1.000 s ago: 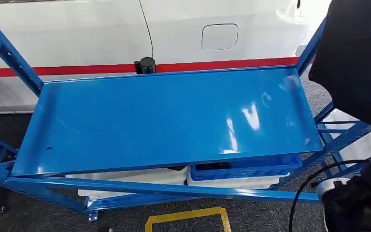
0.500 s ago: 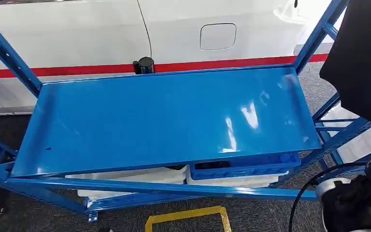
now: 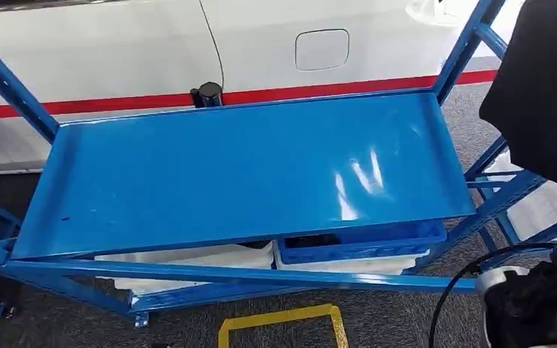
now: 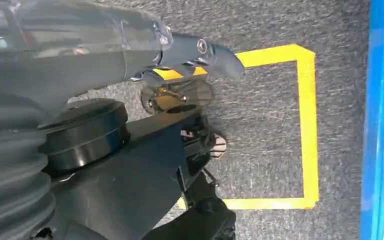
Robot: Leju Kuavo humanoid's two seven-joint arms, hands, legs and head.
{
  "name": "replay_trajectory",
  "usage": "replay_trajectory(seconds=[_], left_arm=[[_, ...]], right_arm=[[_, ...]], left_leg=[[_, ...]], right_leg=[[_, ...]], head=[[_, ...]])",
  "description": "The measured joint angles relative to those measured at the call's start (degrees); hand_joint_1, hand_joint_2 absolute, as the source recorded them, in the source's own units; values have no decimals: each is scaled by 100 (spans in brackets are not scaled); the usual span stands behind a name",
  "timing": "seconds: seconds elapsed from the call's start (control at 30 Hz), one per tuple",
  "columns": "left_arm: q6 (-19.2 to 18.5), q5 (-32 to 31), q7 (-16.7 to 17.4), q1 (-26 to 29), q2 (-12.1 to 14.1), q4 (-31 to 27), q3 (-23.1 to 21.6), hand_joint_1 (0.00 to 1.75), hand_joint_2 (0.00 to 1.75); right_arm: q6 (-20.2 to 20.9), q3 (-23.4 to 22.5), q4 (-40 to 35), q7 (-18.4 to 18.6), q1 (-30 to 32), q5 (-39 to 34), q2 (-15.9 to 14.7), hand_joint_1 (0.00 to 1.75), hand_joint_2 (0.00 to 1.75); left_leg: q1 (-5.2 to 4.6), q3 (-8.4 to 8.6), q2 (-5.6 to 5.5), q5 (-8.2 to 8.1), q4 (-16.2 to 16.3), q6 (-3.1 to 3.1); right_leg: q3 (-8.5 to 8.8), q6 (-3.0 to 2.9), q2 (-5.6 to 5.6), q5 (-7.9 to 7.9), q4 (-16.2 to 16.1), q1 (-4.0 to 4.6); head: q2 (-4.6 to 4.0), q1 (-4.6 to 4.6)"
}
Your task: Take the parts from the cabinet and place them on the table.
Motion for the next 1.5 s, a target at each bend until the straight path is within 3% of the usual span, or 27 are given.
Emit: replay_trajectory(seconds=[0.03, 0.13, 0.17, 0.23, 0.3, 0.33, 0.37, 0.43, 0.5, 0.53, 0.63, 0.67, 0.7, 0.77, 0.83, 0.87, 1.0, 1.03, 1.13, 1.17, 1.2, 1.27, 1.3, 1.33, 1.37, 1.4, 1.5], left_arm=[[-7, 7, 2, 5, 0, 0, 0, 0, 175], [-9, 22, 13, 16, 2, 0, 0, 0, 175], [-13, 24, 15, 27, 2, 0, 0, 0, 175], [-15, 31, 20, 49, 2, 2, 0, 0, 175], [-15, 44, 24, 48, 4, 2, 0, 0, 175], [-15, 48, 24, 39, 9, 2, 0, 0, 175], [-15, 48, 24, 26, 20, 2, 0, 0, 175], [-26, 48, 24, 24, 20, 2, -7, 0, 175], [-39, 48, 39, 33, 22, 2, -9, 0, 175], [-42, 46, 49, 18, 28, 4, -11, 0, 175], [-48, 48, 79, -6, 17, 0, -13, 0, 175], [-48, 48, 90, -5, 17, 0, -13, 0, 175], [-48, 48, 94, -4, 20, 0, -13, 0, 175], [-48, 48, 101, -5, 22, 0, -13, 0, 175], [-48, 41, 101, -11, 20, 0, -15, 0, 175], [-48, 41, 101, -18, 20, -2, -15, 0, 175], [-50, 41, 118, -20, 24, 0, -15, 0, 175], [-50, 41, 118, -22, 26, 0, -17, 0, 175], [-55, 41, 120, -20, 24, 0, -17, 0, 175], [-57, 41, 122, -20, 24, 0, -17, 0, 175], [-59, 42, 133, -18, 24, 0, -17, 0, 175], [-72, 41, 133, -19, 24, 0, -17, 0, 175], [-74, 41, 133, -19, 24, 0, -17, 0, 175], [-74, 41, 133, -23, 28, 0, -17, 0, 175], [-74, 41, 133, -32, 31, 0, -17, 0, 175], [-76, 46, 136, -49, 33, -2, -17, 0, 175], [-83, 52, 144, -37, 26, 0, -17, 0, 175]], right_arm=[[2, 0, 0, 0, -1, -4, 2, 175, 175], [4, 2, 2, 11, -7, -48, 9, 175, 175], [4, 2, 4, 31, -7, -94, 9, 175, 175], [4, 4, 18, 63, -9, -381, 11, 175, 175], [4, -2, 46, 59, -50, -965, 11, 175, 175], [4, -15, 68, 22, -73, -1396, 11, 175, 175], [4, -26, 105, -53, -76, -1820, 9, 175, 175], [4, -55, 234, -166, -82, -2558, 9, 175, 175], [2, -114, 380, -323, -87, -3203, 2, 175, 175], [2, -144, 446, -389, -68, -3398, -15, 175, 175], [0, -160, 735, -621, -104, -3935, -83, 175, 175], [2, -160, 824, -660, -102, -4034, -90, 175, 175], [0, -160, 900, -684, -104, -4091, -98, 175, 175], [2, -155, 1047, -721, -111, -4166, -120, 175, 175], [2, -135, 1183, -737, -149, -4216, -151, 175, 175], [2, -120, 1247, -743, -181, -4223, -159, 175, 175], [7, -87, 1452, -769, -188, -4223, -203, 175, 175], [4, -72, 1521, -772, -197, -4220, -208, 175, 175], [7, -44, 1606, -772, -203, -4221, -210, 175, 175], [7, -31, 1637, -772, -207, -4221, -212, 175, 175], [7, -9, 1677, -772, -206, -4221, -212, 175, 175], [7, 22, 1736, -772, -207, -4221, -212, 175, 175], [7, 35, 1759, -772, -213, -4223, -212, 175, 175], [7, 57, 1783, -772, -235, -4246, -214, 175, 175], [9, 98, 1812, -772, -272, -4288, -223, 175, 175], [11, 142, 1834, -787, -294, -4345, -243, 175, 175], [11, 304, 1948, -874, -338, -4522, -262, 175, 175]], left_leg=[[5, -40, 9, -157, 115, -30], [35, -541, 9, -932, 1358, -75], [35, -655, 8, -1032, 1660, -73], [32, -528, 6, -831, 1553, -41], [14, 56, 1, -325, 564, 50], [-11, 341, -7, -237, 98, 109], [-27, 448, -8, -302, -162, 131], [-49, 337, -25, -191, -133, 126], [-46, 248, -28, -34, -170, 212], [-22, 190, -7, 30, -175, 241], [-39, -71, -8, 255, -165, 312], [-43, -178, -5, 327, -157, 315], [-51, -288, 6, 398, -143, 311], [-57, -471, 29, 503, -105, 297], [-59, -611, 56, 577, -35, 258], [-89, -674, 76, 615, -9, 231], [-92, -775, 138, 818, -1, 113], [-69, -813, 110, 741, 30, 70], [-27, -1181, 6, -274, 1056, -29], [-16, -1286, -2, -472, 1482, -47], [-12, -1318, -2, -495, 1784, -61], [-6, -1027, -1, -97, 1659, -57], [-1, -732, -1, 94, 1326, -43], [-2, -363, -1, 143, 872, -24], [-6, 64, -5, -45, 322, 6], [-26, 288, -16, -206, -120, 59], [-58, 168, -24, -77, -71, 172]], right_leg=[[-20, -43, -15, 27, -13, 2], [-161, -129, -40, 120, -7, 50], [-213, -137, -45, 157, 2, 65], [-318, -140, -45, 224, 24, 102], [-404, -129, -41, 306, 31, 130], [-429, -117, -41, 349, 33, 133], [-463, -83, -38, 390, 36, 161], [-472, -11, -56, 508, -13, 127], [-495, 69, -55, 613, -42, 127], [-630, 93, -61, 382, 392, 141], [-766, 167, -34, -682, 1290, 130], [-770, 179, -33, -851, 1577, 125], [-735, 184, -32, -821, 1713, 112], [-415, 185, -34, -426, 1380, 96], [267, 161, -32, -123, 362, 97], [524, 122, -14, -296, -64, 110], [420, -42, 13, -240, -219, 145], [379, -92, -6, -164, -235, 108], [144, -160, -41, 26, -221, 111], [50, -158, -49, 88, -209, 116], [-56, -151, -56, 153, -186, 117], [-277, -122, -76, 268, -118, 116], [-370, -107, -83, 314, -88, 116], [-443, -85, -84, 362, -58, 116], [-498, -56, -84, 406, -18, 124], [-533, -22, -95, 450, 7, 134], [-536, 79, -105, 619, -53, 109]], head=[[0, -37], [0, -155], [0, -166], [0, -179], [0, -181], [0, -184], [0, -179], [0, -188], [0, -173], [0, -212], [0, -127], [0, -116], [0, -81], [0, -37], [0, 11], [0, 41], [0, -11], [0, -24], [0, -127], [0, -144], [0, -155], [0, -188], [0, -197], [0, -195], [0, -201], [0, -195], [0, -173]])
